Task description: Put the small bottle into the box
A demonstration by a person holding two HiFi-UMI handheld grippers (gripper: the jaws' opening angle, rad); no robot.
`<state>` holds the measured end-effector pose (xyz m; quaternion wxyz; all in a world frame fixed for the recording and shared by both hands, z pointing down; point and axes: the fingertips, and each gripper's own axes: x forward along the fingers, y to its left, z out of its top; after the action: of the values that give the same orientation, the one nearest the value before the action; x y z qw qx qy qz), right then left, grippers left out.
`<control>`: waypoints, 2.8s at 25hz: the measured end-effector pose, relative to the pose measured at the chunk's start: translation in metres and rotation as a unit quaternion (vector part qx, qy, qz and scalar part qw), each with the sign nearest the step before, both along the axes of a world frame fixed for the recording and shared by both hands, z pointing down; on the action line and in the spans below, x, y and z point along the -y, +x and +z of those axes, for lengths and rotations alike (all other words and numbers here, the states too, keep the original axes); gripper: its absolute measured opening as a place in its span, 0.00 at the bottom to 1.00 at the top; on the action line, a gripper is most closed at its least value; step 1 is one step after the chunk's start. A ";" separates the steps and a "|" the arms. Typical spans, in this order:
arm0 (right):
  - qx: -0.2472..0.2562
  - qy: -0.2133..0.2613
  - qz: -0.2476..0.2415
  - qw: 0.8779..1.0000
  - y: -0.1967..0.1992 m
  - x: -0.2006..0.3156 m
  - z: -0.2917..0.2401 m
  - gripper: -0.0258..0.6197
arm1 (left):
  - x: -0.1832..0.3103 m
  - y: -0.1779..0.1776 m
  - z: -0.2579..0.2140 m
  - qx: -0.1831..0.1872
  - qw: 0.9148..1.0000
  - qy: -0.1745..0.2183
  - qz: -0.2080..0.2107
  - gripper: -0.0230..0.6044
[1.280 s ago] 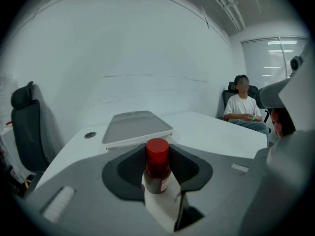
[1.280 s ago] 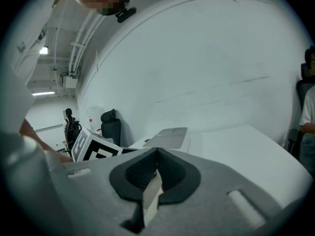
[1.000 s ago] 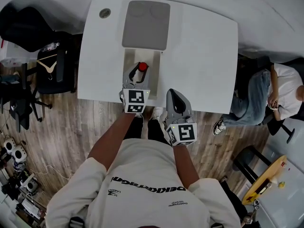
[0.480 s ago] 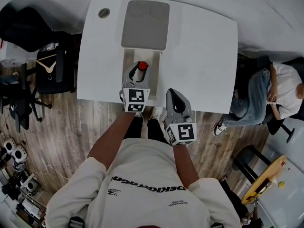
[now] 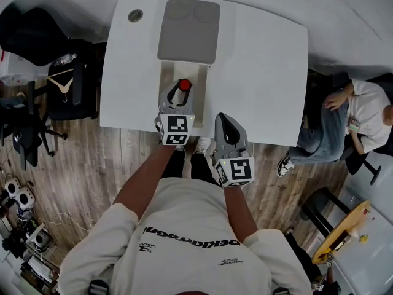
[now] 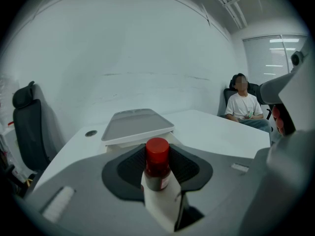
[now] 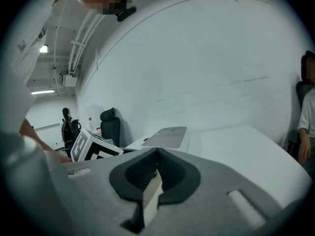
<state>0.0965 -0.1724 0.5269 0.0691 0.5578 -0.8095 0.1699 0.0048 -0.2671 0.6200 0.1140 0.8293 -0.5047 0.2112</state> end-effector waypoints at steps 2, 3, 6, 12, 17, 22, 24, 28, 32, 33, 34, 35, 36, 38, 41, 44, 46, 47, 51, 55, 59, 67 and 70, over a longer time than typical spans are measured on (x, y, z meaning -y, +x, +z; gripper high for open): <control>-0.001 0.001 -0.001 1.000 0.000 -0.001 -0.001 0.04 | -0.001 0.001 0.000 0.001 1.000 0.000 0.000 0.28; -0.001 0.001 -0.001 1.000 0.001 -0.001 -0.001 0.04 | -0.001 0.001 -0.001 0.001 1.000 0.001 -0.001 0.28; -0.001 0.002 -0.002 1.000 0.002 -0.003 -0.002 0.04 | -0.003 0.002 -0.001 0.002 1.000 -0.002 -0.002 0.28; -0.002 0.002 -0.002 1.000 0.002 -0.002 -0.002 0.04 | -0.002 0.001 0.000 0.001 1.000 -0.003 -0.007 0.28; -0.001 0.002 -0.001 1.000 0.003 -0.003 -0.003 0.04 | -0.003 0.000 -0.001 -0.002 1.000 -0.005 -0.011 0.28; -0.002 0.003 -0.002 1.000 0.004 -0.004 -0.004 0.04 | -0.004 0.000 -0.001 -0.002 1.000 -0.003 -0.012 0.28; -0.002 0.003 -0.002 1.000 0.004 -0.005 -0.004 0.04 | -0.005 0.001 -0.002 -0.003 1.000 -0.003 -0.012 0.29; -0.002 0.004 -0.002 1.000 0.002 -0.008 -0.005 0.04 | -0.007 -0.001 -0.001 -0.005 1.000 -0.006 -0.013 0.30; -0.003 0.005 -0.002 1.000 -0.001 -0.010 -0.006 0.04 | -0.007 -0.004 -0.006 -0.009 1.000 -0.003 -0.014 0.32; -0.003 0.005 -0.002 1.000 -0.001 -0.010 -0.007 0.04 | -0.007 -0.004 -0.007 -0.010 1.000 -0.002 -0.014 0.32; -0.003 0.006 -0.002 1.000 -0.001 -0.010 -0.008 0.04 | -0.008 -0.004 -0.007 -0.010 1.000 -0.002 -0.014 0.32; -0.003 0.007 -0.003 1.000 -0.001 -0.010 -0.009 0.04 | -0.009 -0.005 -0.008 -0.010 1.000 -0.003 -0.015 0.32; -0.003 0.008 -0.003 1.000 -0.002 -0.010 -0.010 0.04 | -0.009 -0.005 -0.008 -0.010 1.000 -0.002 -0.015 0.32; -0.003 0.009 -0.004 1.000 -0.003 -0.010 -0.011 0.04 | -0.009 -0.006 -0.010 -0.011 1.000 -0.001 -0.016 0.32; -0.003 0.012 -0.005 1.000 -0.002 -0.011 -0.014 0.04 | -0.010 -0.006 -0.015 -0.012 1.000 0.006 -0.017 0.32; -0.003 0.016 -0.004 1.000 0.000 -0.013 -0.017 0.04 | -0.011 -0.006 -0.027 -0.018 0.999 0.017 -0.021 0.32; -0.003 0.019 -0.004 1.000 -0.002 -0.015 -0.019 0.04 | -0.012 -0.007 -0.033 -0.022 0.999 0.023 -0.022 0.32; -0.003 0.020 -0.005 1.000 -0.002 -0.015 -0.021 0.04 | -0.013 -0.007 -0.035 -0.024 0.999 0.025 -0.023 0.32; -0.004 0.028 -0.006 1.000 -0.004 -0.019 -0.025 0.04 | -0.018 -0.009 -0.044 -0.030 0.999 0.034 -0.026 0.31; -0.004 0.035 -0.007 0.999 -0.007 -0.022 -0.030 0.04 | -0.024 -0.013 -0.056 -0.035 0.998 0.045 -0.030 0.29; 0.000 0.043 -0.007 0.999 -0.006 -0.027 -0.040 0.04 | -0.034 -0.012 -0.072 -0.040 0.997 0.056 -0.032 0.27; 0.000 0.063 -0.017 0.998 -0.014 -0.036 -0.058 0.04 | -0.055 -0.012 -0.094 -0.046 0.996 0.074 -0.027 0.23; -0.001 0.068 -0.019 0.997 -0.016 -0.039 -0.063 0.04 | -0.061 -0.013 -0.102 -0.047 0.995 0.081 -0.026 0.19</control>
<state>0.0802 -0.1335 0.4638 0.0351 0.5458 -0.8297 0.1121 -0.0079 -0.2066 0.5176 0.0753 0.8312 -0.5359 0.1275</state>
